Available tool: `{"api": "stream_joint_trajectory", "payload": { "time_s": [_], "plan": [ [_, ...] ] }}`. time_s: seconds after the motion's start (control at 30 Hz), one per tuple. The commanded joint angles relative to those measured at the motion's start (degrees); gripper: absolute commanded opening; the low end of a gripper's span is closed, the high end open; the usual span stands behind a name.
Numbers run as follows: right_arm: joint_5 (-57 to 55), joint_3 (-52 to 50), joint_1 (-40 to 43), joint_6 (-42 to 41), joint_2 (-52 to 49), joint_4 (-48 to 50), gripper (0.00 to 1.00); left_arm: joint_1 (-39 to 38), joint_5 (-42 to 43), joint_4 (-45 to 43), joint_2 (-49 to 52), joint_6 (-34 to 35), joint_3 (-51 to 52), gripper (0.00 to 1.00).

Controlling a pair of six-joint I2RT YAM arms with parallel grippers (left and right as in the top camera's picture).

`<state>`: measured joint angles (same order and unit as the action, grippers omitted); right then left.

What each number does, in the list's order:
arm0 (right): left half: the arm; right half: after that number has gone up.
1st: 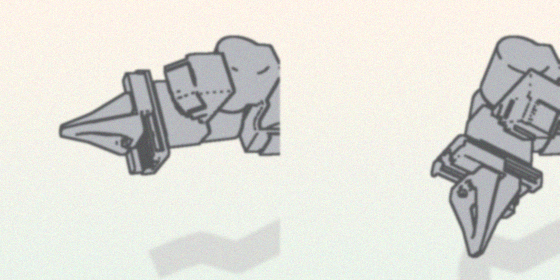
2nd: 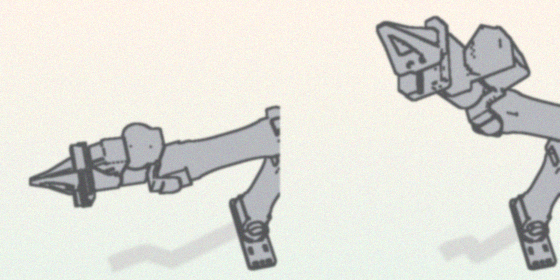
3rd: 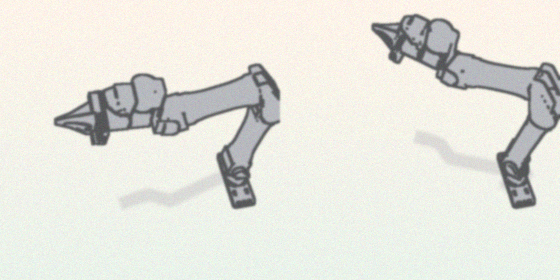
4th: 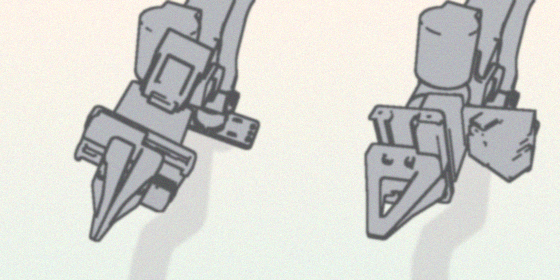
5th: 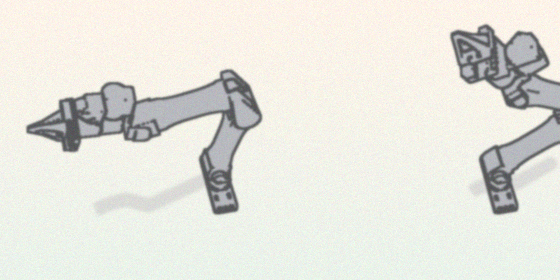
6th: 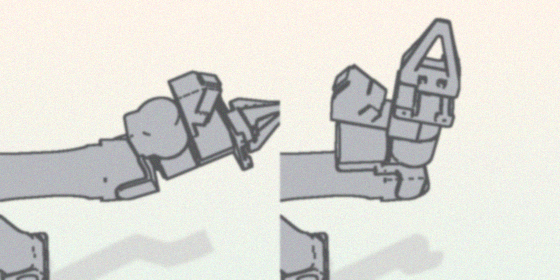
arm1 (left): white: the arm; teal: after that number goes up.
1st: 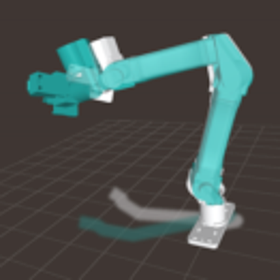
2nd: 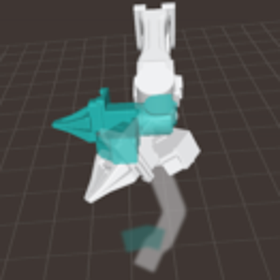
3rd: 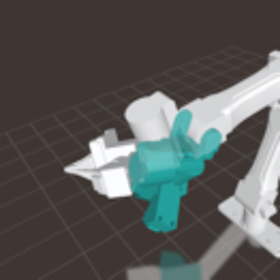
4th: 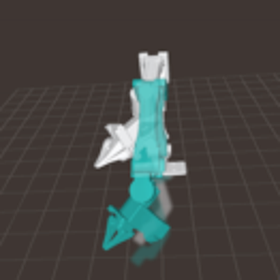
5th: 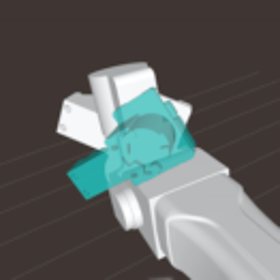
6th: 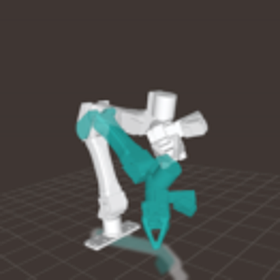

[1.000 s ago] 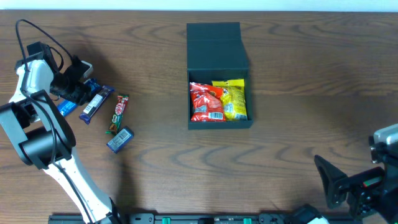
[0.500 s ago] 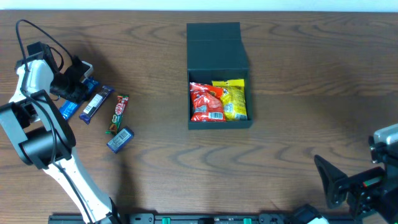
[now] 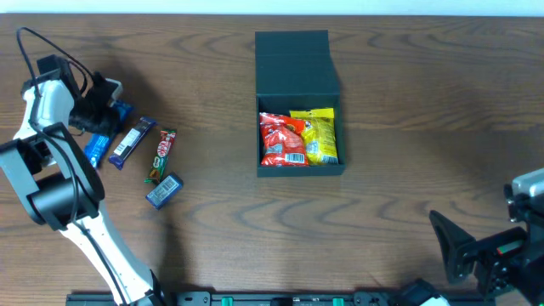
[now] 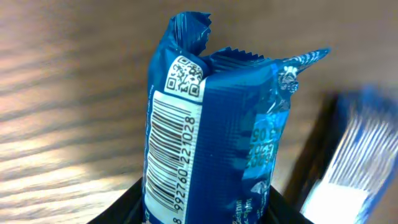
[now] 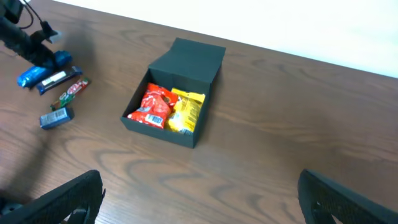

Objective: Pack container
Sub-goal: 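Grasp the blue wrapped bar with the left gripper, then carry the blue bar over the box and lower it in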

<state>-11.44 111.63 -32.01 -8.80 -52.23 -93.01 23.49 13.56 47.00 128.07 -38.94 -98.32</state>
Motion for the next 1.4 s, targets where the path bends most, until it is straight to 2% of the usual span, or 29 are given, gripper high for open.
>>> {"api": "stream_joint_trajectory", "payload": {
  "time_s": [0.0,0.03,0.1,0.17,0.27,0.37,0.53,0.63,0.73,0.83,0.97,1.23,1.37],
  "plan": [
    [-0.81,0.04,-0.22,-0.33,-0.15,0.52,0.99,-2.12,1.31,0.92,0.37,19.78,-7.04,0.06],
    [-0.81,0.04,-0.22,-0.35,-0.15,0.76,0.99,-3.26,2.01,2.64,0.37,29.05,-10.51,0.06],
    [-0.81,0.04,-0.22,-0.35,-0.15,0.90,0.99,-5.03,2.99,6.62,0.37,40.96,-15.39,0.06],
    [-1.22,0.04,-0.22,-0.37,-0.15,0.90,0.99,-7.02,2.99,11.69,0.37,47.17,-19.74,0.06],
    [-2.25,0.04,-0.22,-0.39,-0.15,0.90,0.99,-11.63,2.99,19.21,0.37,51.54,-25.86,0.06],
    [-2.29,0.07,-0.22,-0.39,-0.15,1.09,0.99,-20.26,2.91,25.79,0.37,56.94,-31.39,0.06],
    [-2.32,0.15,-0.22,-0.39,-0.13,0.94,0.99,-33.97,1.22,26.18,0.37,62.64,-33.35,0.06],
    [-2.29,1.25,-0.22,-0.42,-0.13,0.26,0.99,-43.06,-6.27,25.79,0.37,69.77,-33.35,0.06],
    [-2.29,3.48,-0.22,-0.39,-0.13,-1.09,0.99,-50.86,-16.22,25.38,0.37,70.20,-33.35,0.06],
    [-2.29,6.05,-0.22,-0.39,-0.13,-3.63,0.99,-57.29,-20.59,26.58,0.37,70.84,-33.35,0.06],
    [-1.40,7.41,-0.22,-0.37,0.50,-4.26,0.99,-62.45,-25.99,28.02,0.50,77.83,-33.29,0.06],
    [-0.24,7.43,-0.22,-0.42,1.75,-4.26,0.99,-63.08,-26.10,27.39,0.94,84.65,-29.44,0.06],
    [-0.09,7.41,-0.22,-0.42,1.75,-4.26,0.99,-61.59,-25.57,24.33,0.94,80.37,-25.38,0.06]
  ]
}}
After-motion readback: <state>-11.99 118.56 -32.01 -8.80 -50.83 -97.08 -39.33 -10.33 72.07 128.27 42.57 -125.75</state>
